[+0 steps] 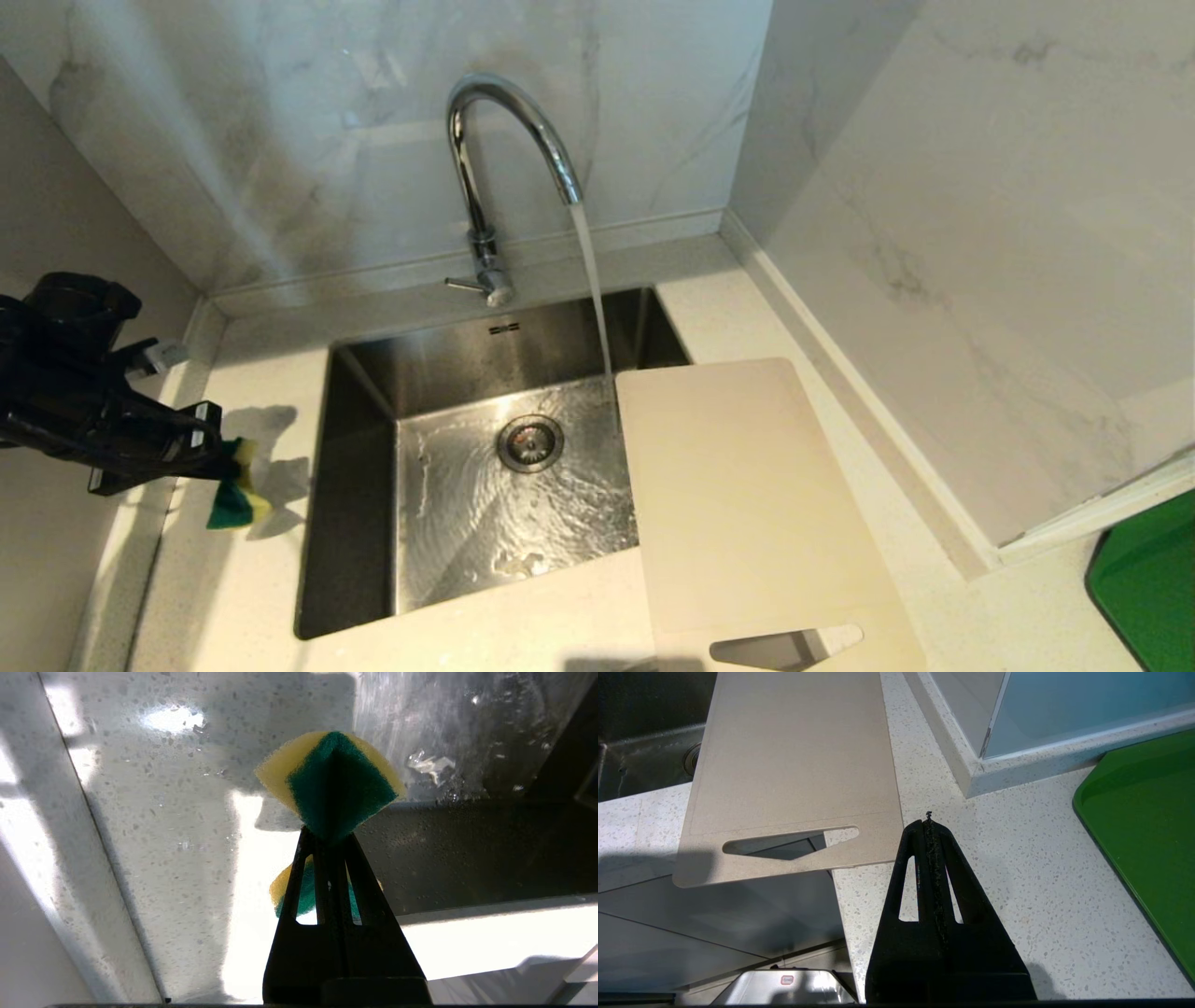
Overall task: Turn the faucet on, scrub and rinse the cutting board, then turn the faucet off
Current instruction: Pick up the cleaning cloth, then pick up the cutting board
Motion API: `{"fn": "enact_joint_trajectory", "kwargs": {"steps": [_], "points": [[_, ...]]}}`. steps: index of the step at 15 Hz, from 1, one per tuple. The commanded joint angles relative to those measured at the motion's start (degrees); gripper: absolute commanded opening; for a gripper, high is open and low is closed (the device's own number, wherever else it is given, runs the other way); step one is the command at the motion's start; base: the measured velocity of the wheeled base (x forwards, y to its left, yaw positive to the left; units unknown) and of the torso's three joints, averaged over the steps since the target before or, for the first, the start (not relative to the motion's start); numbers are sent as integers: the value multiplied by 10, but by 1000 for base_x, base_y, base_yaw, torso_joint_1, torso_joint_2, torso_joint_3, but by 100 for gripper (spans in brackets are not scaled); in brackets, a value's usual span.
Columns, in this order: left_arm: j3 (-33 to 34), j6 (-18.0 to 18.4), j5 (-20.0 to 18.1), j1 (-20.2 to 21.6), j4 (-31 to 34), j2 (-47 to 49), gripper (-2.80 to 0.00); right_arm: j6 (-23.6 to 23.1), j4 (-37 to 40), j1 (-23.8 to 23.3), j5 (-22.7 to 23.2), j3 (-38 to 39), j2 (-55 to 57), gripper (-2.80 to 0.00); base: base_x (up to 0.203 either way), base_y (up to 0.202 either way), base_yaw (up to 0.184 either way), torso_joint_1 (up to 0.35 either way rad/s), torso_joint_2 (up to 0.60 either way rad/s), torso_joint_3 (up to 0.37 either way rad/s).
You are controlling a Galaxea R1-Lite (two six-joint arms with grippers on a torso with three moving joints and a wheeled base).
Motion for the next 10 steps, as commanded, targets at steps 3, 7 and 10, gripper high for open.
{"fn": "enact_joint_trajectory", "kwargs": {"steps": [3,7,10], "points": [[16,41,-25,-1,13,-54,-280,0,0,0,0,0,0,-280,0,0,0,0,0,0],[18,46,-26,-2,37,-88,-280,-5,-1,0,0,0,0,-280,0,0,0,0,0,0],[21,54,-21,-9,38,-107,-280,-7,-1,0,0,0,0,-280,0,0,0,0,0,0]]}}
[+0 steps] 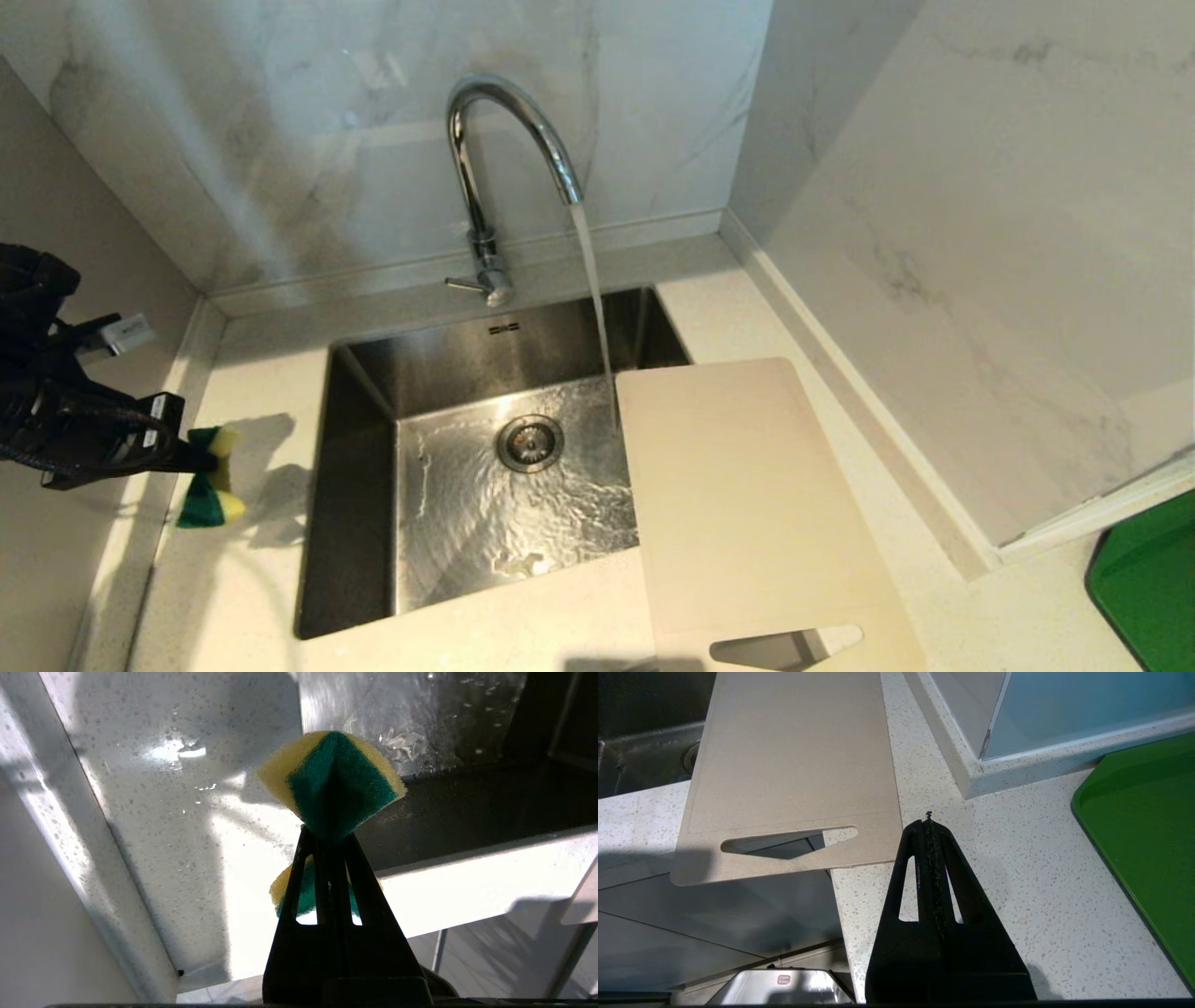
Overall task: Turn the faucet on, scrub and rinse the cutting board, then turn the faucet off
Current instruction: Pick up the cutting board
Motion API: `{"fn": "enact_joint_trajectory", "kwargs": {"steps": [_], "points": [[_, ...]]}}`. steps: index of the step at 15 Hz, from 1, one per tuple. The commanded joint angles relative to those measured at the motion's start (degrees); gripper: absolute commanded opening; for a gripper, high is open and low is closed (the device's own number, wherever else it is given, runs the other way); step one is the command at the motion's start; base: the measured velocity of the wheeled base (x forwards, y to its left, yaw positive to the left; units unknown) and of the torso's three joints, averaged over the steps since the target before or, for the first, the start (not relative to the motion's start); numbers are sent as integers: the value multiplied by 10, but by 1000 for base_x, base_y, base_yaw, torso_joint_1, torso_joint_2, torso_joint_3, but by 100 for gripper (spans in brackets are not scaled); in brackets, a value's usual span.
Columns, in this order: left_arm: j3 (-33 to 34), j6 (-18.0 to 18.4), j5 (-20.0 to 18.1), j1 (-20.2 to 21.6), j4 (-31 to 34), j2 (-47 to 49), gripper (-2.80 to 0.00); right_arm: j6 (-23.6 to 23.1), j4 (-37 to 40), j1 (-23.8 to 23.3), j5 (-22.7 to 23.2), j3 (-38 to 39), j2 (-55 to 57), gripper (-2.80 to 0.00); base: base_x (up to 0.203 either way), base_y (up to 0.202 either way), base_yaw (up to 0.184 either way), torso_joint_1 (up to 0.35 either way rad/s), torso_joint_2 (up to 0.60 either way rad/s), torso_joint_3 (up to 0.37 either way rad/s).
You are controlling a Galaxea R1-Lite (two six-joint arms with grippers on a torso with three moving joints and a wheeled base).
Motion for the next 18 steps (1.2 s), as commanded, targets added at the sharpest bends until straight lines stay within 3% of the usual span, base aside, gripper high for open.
{"fn": "enact_joint_trajectory", "kwargs": {"steps": [1,6,9,14,16,18], "points": [[1,4,-2,-7,1,-22,-280,-1,0,0,0,0,0,-280,0,0,0,0,0,0],[25,0,-8,-28,-1,-35,-280,-7,-2,0,1,0,-1,-280,0,0,0,0,0,0],[23,3,-29,-38,-3,-21,-280,-8,0,0,1,1,-1,-280,0,0,0,0,0,0],[9,5,-28,-53,-8,3,-280,-12,11,0,-1,-13,1,-280,0,0,0,0,0,0],[7,5,-28,-54,-9,3,-280,-8,52,0,-1,-92,34,-280,0,0,0,0,0,0],[8,5,-29,-54,-9,4,-280,6,102,0,1,-227,123,-280,0,0,0,0,0,0]]}}
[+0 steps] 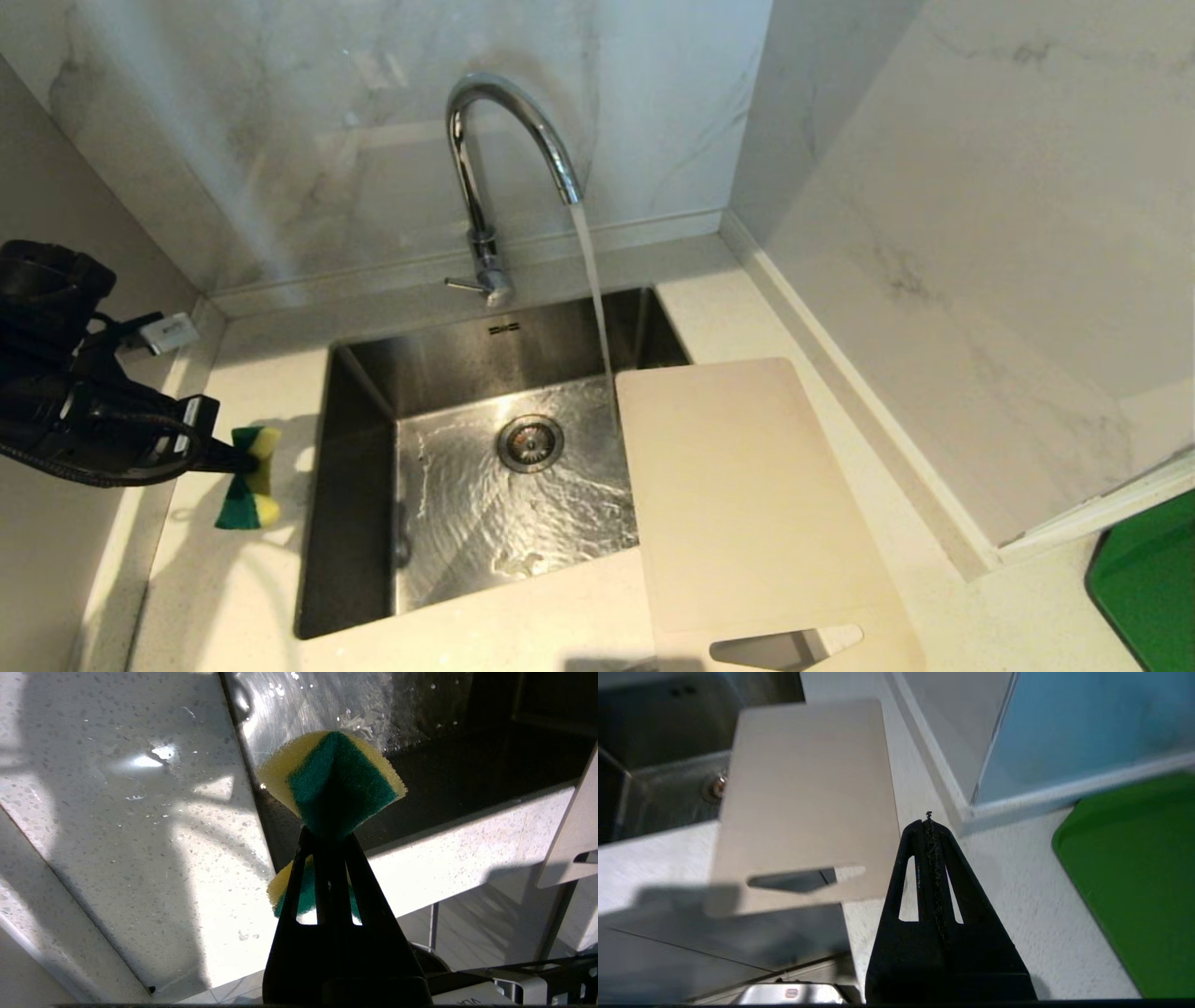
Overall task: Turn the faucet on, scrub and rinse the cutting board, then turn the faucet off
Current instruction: Pick up the cutting board
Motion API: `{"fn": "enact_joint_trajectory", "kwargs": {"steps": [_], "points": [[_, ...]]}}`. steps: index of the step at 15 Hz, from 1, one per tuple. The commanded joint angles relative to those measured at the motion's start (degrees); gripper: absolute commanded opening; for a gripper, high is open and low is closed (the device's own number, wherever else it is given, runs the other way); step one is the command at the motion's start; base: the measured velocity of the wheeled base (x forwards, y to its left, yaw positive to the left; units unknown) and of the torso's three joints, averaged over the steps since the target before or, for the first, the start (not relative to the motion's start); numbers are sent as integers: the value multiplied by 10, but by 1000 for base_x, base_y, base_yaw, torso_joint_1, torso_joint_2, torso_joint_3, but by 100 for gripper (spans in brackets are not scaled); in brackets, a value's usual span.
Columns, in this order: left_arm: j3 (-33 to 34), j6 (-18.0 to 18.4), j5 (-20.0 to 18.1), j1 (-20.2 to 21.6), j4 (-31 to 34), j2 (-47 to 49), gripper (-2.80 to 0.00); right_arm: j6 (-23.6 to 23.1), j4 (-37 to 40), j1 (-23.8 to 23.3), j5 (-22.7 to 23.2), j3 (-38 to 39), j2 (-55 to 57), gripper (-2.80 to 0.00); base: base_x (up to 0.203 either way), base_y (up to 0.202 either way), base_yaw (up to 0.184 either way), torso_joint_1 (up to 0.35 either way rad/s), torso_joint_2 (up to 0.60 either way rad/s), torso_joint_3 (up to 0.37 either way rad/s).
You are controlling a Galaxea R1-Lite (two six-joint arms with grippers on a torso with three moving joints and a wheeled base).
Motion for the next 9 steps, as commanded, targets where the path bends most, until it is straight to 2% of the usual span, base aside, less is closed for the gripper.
{"fn": "enact_joint_trajectory", "kwargs": {"steps": [1,4,6,7,9], "points": [[0,-1,-2,0,2,8,-280,9,42,0,2,-153,133,-280,0,0,0,0,0,0],[-32,-6,1,0,25,27,-280,0,108,0,18,-349,275,-280,0,0,0,0,0,0],[-39,-4,0,2,32,35,-280,-33,209,0,50,-455,350,-280,0,0,0,0,0,0],[-40,-4,0,2,32,38,-280,-56,258,0,60,-486,382,-280,0,0,0,0,0,0],[-43,-5,-1,1,32,40,-280,-86,301,0,72,-518,421,-280,0,0,0,0,0,0]]}}
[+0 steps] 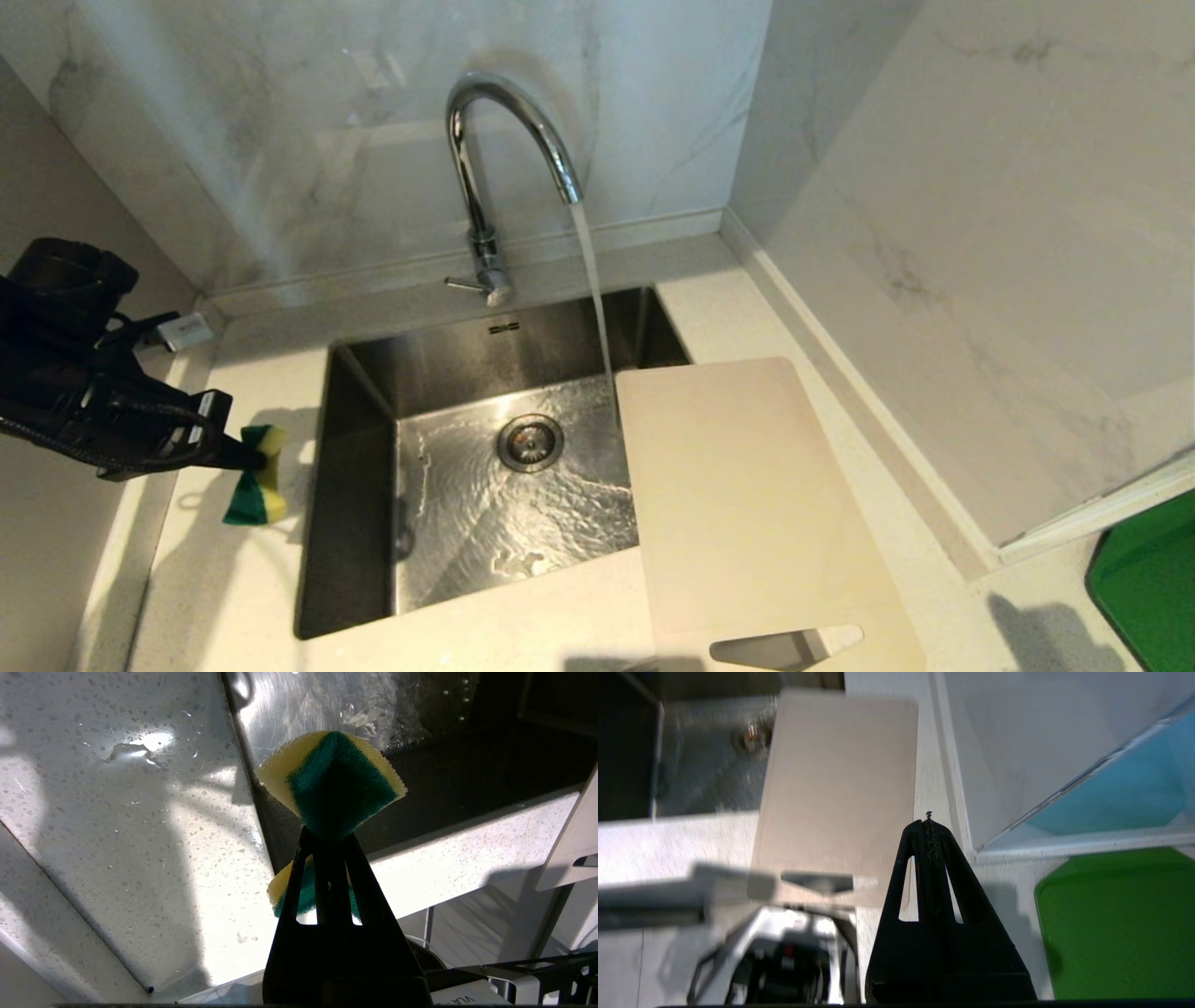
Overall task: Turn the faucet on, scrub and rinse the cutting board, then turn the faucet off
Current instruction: Pick up the cutting board
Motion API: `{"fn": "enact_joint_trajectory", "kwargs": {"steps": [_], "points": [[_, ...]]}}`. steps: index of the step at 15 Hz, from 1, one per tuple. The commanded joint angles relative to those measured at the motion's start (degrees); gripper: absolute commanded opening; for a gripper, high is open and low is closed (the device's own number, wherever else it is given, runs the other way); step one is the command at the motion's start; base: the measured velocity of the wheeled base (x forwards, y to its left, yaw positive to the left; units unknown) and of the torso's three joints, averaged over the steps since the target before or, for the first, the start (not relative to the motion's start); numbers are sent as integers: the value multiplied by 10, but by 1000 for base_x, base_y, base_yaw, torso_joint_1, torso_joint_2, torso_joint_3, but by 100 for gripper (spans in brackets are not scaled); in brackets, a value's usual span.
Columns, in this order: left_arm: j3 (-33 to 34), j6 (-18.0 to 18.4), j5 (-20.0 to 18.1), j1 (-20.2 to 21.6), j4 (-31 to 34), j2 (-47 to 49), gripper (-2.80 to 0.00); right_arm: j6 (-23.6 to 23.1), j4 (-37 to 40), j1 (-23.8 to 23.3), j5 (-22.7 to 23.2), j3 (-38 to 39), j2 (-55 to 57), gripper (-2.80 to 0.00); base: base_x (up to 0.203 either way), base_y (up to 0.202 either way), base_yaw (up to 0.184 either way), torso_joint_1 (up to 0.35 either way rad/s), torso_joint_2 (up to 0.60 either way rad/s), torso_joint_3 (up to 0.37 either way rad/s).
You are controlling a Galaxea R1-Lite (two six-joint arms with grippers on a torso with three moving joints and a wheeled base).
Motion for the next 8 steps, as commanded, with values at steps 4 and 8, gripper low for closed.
{"fn": "enact_joint_trajectory", "kwargs": {"steps": [4,8], "points": [[2,2,-2,0,2,5,-280,-66,60,0,4,-81,124,-280,0,0,0,0,0,0],[1,1,-3,-1,2,7,-280,-136,112,0,6,-132,176,-280,0,0,0,0,0,0]]}}
